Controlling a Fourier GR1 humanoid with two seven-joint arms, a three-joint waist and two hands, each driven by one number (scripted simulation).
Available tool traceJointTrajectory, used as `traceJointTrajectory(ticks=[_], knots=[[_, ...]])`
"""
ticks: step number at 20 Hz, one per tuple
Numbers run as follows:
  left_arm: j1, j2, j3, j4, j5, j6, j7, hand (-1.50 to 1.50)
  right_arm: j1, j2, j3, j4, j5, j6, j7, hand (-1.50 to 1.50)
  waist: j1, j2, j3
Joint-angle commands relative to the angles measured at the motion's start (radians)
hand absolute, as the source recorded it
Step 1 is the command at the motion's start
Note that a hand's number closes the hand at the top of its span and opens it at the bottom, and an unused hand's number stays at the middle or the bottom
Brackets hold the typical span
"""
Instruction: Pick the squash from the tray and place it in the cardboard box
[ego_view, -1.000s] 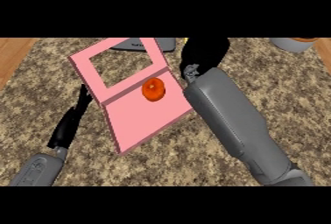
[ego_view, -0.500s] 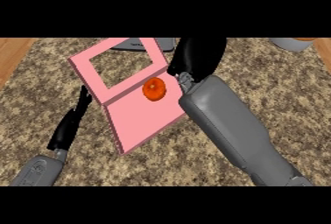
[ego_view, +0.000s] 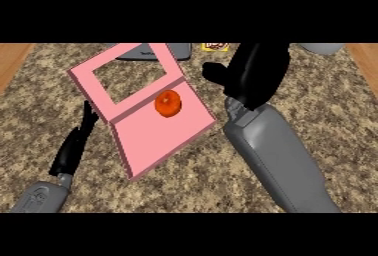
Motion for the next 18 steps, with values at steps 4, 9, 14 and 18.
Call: traceJointTrajectory(ticks=[4,9,14,18], knots=[[0.01,-0.017,-0.005,-0.024,-0.009,0.009,-0.026,0.0,0.224,0.011,0.047,-0.224,0.158,-0.29,0.177,-1.5,-0.037,-0.006,0.001],[0.003,0.012,0.029,-0.031,0.008,-0.003,0.002,0.0,0.427,0.011,0.124,-0.388,0.311,-0.334,0.19,-1.5,-0.045,-0.007,0.0],[0.012,0.0,0.017,-0.029,-0.012,-0.002,-0.017,0.0,0.671,0.011,0.18,-0.545,0.384,-0.399,0.149,-1.5,-0.048,-0.002,0.0],[-0.022,0.006,0.031,-0.022,-0.002,-0.033,0.017,0.0,0.837,0.011,0.22,-0.605,0.428,-0.44,0.129,-1.5,-0.045,0.002,0.0]])
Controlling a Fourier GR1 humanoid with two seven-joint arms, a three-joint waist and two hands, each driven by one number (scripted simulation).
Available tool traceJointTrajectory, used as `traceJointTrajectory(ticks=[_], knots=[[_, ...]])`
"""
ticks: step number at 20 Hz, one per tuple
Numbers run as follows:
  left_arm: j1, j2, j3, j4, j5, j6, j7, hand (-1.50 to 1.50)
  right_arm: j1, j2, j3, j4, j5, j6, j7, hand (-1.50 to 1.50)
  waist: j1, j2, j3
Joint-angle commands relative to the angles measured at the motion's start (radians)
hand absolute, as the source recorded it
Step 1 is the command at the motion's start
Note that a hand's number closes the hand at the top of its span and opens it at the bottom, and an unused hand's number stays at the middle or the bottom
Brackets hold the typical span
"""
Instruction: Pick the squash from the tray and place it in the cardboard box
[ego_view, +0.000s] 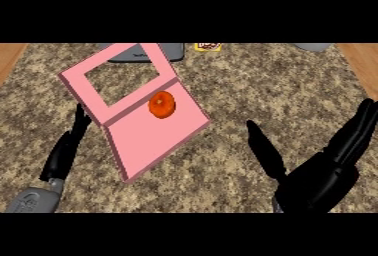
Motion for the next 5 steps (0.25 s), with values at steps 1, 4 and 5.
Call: traceJointTrajectory(ticks=[1,4,5], knots=[[-0.007,-0.006,-0.012,-0.055,-0.004,-0.015,0.007,0.0,0.223,0.002,0.106,-0.125,0.08,-0.113,0.165,-1.5,-0.005,-0.003,0.001],[-0.037,-0.035,-0.005,-0.005,-0.033,0.007,-0.02,0.0,0.292,0.002,0.102,-0.138,0.061,-0.156,0.106,-1.5,0.001,0.005,0.0],[0.002,-0.022,-0.028,-0.09,-0.033,-0.003,0.029,0.0,0.348,0.002,0.131,-0.16,0.067,-0.166,0.099,-1.5,0.007,0.001,0.001]])
